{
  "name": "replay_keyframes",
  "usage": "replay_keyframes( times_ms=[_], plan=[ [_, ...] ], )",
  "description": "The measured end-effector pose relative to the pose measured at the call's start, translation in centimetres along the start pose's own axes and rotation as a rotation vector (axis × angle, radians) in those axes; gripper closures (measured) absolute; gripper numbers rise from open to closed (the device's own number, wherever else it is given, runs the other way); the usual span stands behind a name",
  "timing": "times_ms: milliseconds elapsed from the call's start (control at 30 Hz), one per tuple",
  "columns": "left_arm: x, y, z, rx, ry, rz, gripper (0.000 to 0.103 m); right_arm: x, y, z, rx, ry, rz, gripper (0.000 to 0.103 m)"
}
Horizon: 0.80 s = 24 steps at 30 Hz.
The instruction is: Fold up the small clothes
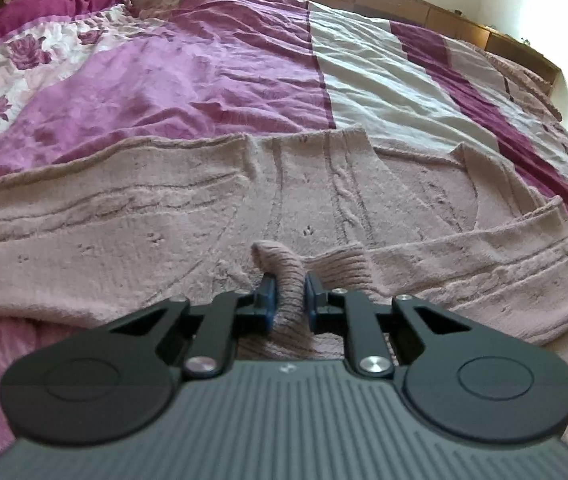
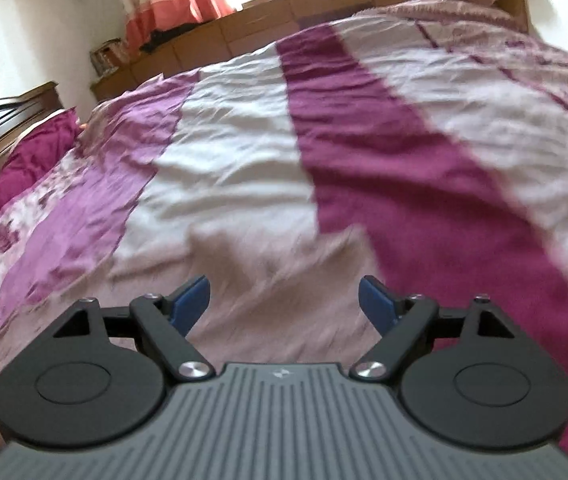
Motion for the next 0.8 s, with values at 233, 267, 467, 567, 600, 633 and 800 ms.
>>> replay_keyframes(
  times_ms=[233, 267, 467, 567, 600, 633, 800],
  plan=[
    [0.5, 0.7, 0.9, 0.015, -0.028, 0.019, 0.086, 3.8, -6.4, 7.6, -0.167, -0.016, 0.067, 0.019],
    [0.6, 0.9, 1.0, 0.023, -0.032, 0.03, 0.086, 4.1, -6.6, 8.3, -0.189, -0.009, 0.072, 0.019],
    [0.7, 1.1, 1.1, 0.038, -0.036, 0.042, 0.086, 4.0, -5.8, 10.3, -0.271, -0.028, 0.002, 0.033],
    [0.7, 1.1, 1.0, 0.041, -0.038, 0.042, 0.085, 2.8, -4.9, 10.0, -0.289, -0.04, -0.038, 0.073],
    [0.8, 1.2, 1.0, 0.043, -0.04, 0.043, 0.085, 2.3, -4.6, 9.8, -0.281, -0.031, -0.062, 0.092],
    [0.8, 1.2, 1.0, 0.044, -0.042, 0.044, 0.085, 1.6, -4.4, 9.5, -0.256, -0.022, -0.096, 0.092],
    [0.8, 1.3, 1.0, 0.048, -0.042, 0.042, 0.085, 2.1, -4.4, 6.2, -0.085, -0.024, -0.072, 0.093]
  ],
)
Point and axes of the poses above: each gripper's, at about its wrist camera, not at the fingertips, and z roughly the way its jaws point, x to its right, y to its underside, the point moved 2 cm from there along z, roughly the way its jaws point, and after that the axes turned 11 degrees about z, right-handed, at the moved point
